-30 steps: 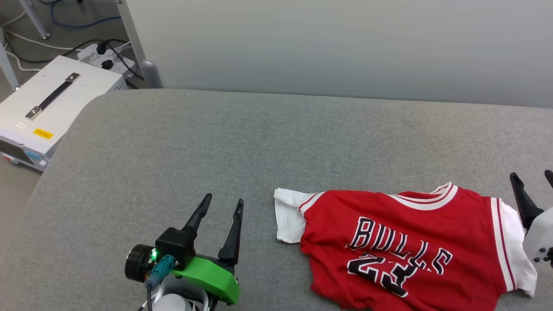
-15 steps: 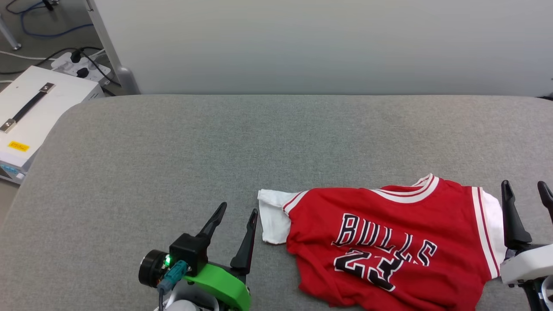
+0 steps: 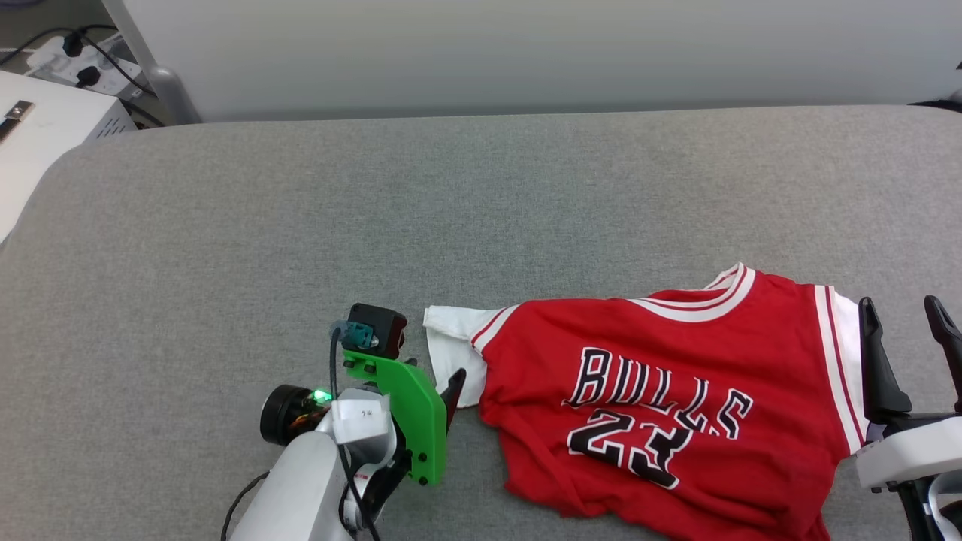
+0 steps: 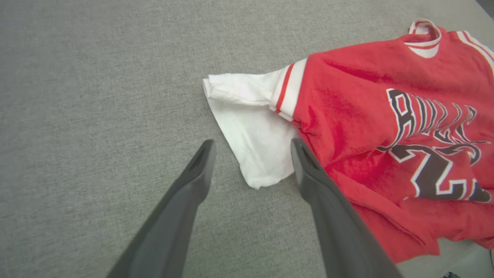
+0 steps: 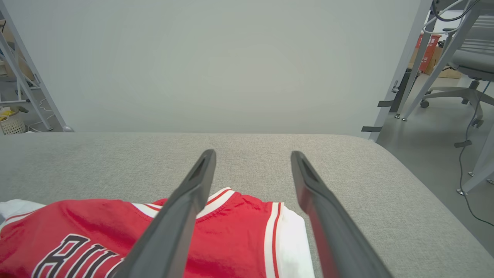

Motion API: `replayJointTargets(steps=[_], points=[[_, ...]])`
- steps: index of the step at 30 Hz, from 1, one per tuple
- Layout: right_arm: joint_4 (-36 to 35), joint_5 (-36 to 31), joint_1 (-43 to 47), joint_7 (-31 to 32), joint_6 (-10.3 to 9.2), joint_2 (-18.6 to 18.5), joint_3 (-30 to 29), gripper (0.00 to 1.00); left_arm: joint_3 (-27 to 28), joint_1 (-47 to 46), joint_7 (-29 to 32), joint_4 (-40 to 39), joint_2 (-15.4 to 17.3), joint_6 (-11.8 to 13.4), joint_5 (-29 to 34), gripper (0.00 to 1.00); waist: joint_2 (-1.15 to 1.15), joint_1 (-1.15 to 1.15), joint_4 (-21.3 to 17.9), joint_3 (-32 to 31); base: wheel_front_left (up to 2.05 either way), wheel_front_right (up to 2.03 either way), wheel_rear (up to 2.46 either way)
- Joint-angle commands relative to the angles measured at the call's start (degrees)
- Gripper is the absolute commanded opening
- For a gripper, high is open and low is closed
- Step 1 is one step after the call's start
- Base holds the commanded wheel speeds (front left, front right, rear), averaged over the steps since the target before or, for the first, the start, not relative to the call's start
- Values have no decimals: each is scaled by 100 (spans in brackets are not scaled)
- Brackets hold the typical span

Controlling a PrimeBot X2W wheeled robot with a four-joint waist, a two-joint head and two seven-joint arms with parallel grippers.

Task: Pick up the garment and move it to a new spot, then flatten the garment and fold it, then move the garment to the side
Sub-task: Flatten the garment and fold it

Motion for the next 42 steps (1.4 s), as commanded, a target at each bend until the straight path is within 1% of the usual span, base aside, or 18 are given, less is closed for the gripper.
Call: replayJointTargets(steps=[1,2,5,7,8,11,15,18,19,20,22,24,26,29,33,36,39,42], points=[[-7,-36,-28,-32,-4,21,21,100,-1,-76,312,-75,-6,99,-130,100,0,0,-88,150,0,0,0],[-2,-45,-54,-37,-4,23,43,100,-34,-119,588,-142,11,174,-114,100,0,0,-114,202,0,0,0],[21,-66,-129,-49,-4,13,107,100,-108,-189,1024,-243,57,320,-36,100,0,0,-187,331,0,0,0],[38,-82,-174,-61,-4,-5,151,100,-129,-195,1194,-220,74,395,-16,100,0,0,-235,413,0,0,0],[71,-82,-227,-96,-4,-10,185,100,-139,-206,1280,-161,139,487,59,100,0,0,-297,512,0,0,0],[135,-78,-266,-155,-4,-16,205,100,-113,-244,1172,22,236,640,198,100,0,0,-349,614,0,0,0],[173,-85,-276,-174,-4,-25,244,100,-101,-290,1069,197,263,653,205,100,0,0,-350,659,0,0,0],[192,-116,-302,-168,-4,-29,273,100,-204,-322,1198,441,228,566,145,100,0,0,-346,694,0,0,0],[189,-125,-312,-165,-4,-30,281,100,-261,-319,1274,509,221,521,135,31,0,0,-348,699,0,0,0],[189,-133,-318,-162,-4,-33,288,100,-318,-308,1346,563,218,472,129,0,0,0,-350,700,0,0,0],[193,-146,-329,-156,-4,-37,297,100,-401,-267,1455,648,200,387,83,0,0,0,-352,692,0,0,0],[212,-160,-330,-151,-4,-39,303,100,-402,-237,1427,702,200,386,60,0,0,0,-351,647,0,0,0],[248,-176,-302,-148,-4,-30,299,100,-349,-245,1203,763,281,469,127,0,0,0,-326,534,0,0,0],[283,-179,-268,-155,-4,-17,313,100,-267,-340,795,752,413,508,227,0,0,0,-295,388,0,0,0],[328,-172,-232,-164,-4,4,338,100,-132,-606,-41,691,633,536,427,0,0,0,-259,211,0,0,0],[370,-164,-207,-173,-4,23,357,100,-41,-881,-819,628,782,519,583,0,0,0,-236,101,0,0,0],[412,-163,-177,-192,-4,49,367,100,58,-1180,-1758,538,914,462,712,0,0,0,-214,33,0,0,0],[453,-160,-141,-221,-4,67,366,100,192,-1389,-2700,416,995,489,805,0,0,0,-185,-16,0,0,0]])
